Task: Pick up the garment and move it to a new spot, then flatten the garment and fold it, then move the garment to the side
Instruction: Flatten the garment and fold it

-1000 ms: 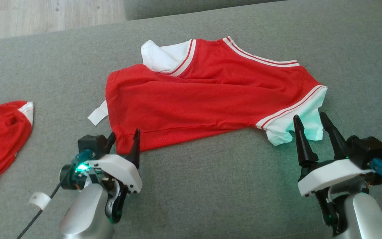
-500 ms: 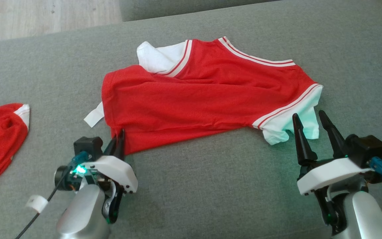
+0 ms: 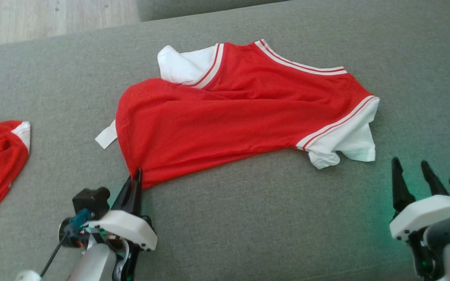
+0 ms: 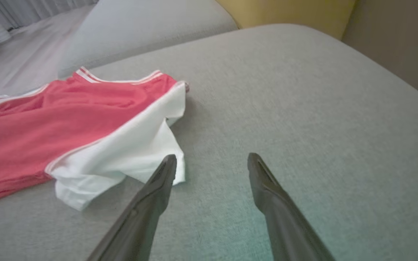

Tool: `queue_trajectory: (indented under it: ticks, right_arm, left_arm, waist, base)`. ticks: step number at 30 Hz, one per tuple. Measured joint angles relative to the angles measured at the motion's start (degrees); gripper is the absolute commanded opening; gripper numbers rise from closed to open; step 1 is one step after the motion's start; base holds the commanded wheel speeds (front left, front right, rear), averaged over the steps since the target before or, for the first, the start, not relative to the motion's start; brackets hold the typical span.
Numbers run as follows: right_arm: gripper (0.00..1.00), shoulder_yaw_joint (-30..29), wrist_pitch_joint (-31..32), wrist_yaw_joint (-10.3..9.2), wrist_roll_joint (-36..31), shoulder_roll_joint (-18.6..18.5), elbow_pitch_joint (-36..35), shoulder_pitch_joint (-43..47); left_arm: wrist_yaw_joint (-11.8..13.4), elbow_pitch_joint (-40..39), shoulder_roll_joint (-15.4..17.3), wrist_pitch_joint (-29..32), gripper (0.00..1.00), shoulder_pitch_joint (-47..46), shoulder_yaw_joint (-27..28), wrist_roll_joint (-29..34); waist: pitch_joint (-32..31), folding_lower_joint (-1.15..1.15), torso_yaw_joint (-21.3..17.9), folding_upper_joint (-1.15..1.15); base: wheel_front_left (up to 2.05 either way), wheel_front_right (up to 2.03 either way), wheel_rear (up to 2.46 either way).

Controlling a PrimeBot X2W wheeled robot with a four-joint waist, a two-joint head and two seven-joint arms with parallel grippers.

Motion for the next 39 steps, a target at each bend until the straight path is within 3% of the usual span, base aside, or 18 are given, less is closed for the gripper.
queue_trajectory:
  ticks: [15, 17, 21, 25, 29, 39]
  right_arm:
    - [1.00, 2.89, -1.02, 0.00, 0.26, 0.01, 22.75, -13.53]
    - [0.00, 3.35, -0.11, 0.00, -0.10, -0.27, 23.84, -14.45]
    - [0.00, 4.39, -0.86, 0.00, 1.88, -0.30, 24.34, -15.12]
    - [0.00, 4.81, -1.82, 0.00, 11.71, -0.05, 19.53, -12.57]
    - [0.00, 4.79, -1.40, 0.00, 19.16, -0.05, 9.31, -9.11]
    - [0.00, -0.47, 4.38, 0.00, 22.56, 0.01, -17.81, -6.81]
  left_arm:
    - [0.82, -6.47, 0.58, 2.08, 0.00, 1.05, -0.87, 0.00]
    - [0.82, -6.56, 0.59, 2.10, 0.00, 1.07, -1.08, 0.00]
    - [0.81, -7.39, 0.58, 1.59, 0.00, 1.13, -1.09, -0.45]
    - [0.41, -10.37, 0.58, 0.27, 0.00, 2.02, -0.07, -2.81]
    - [-0.60, -17.64, 0.68, 0.08, 0.00, 4.24, 2.12, -6.98]
    - [1.40, -40.27, 4.89, 8.86, 0.00, 5.86, 5.43, -11.46]
  waist:
    - [2.14, 0.00, 2.31, 0.00]
    - [1.97, 0.00, 2.41, 0.00]
    - [1.19, 0.00, 2.39, 0.00]
    - [-0.43, 0.00, 2.07, 0.00]
    - [-2.43, 0.00, 1.40, 0.00]
    - [-6.14, -0.01, 0.18, 0.00]
  base:
    - [0.00, 0.00, 0.00]
    - [0.00, 0.00, 0.00]
    - [0.00, 0.00, 0.00]
    - [0.00, 0.00, 0.00]
    - [0.00, 0.00, 0.00]
    - [0.00, 0.00, 0.00]
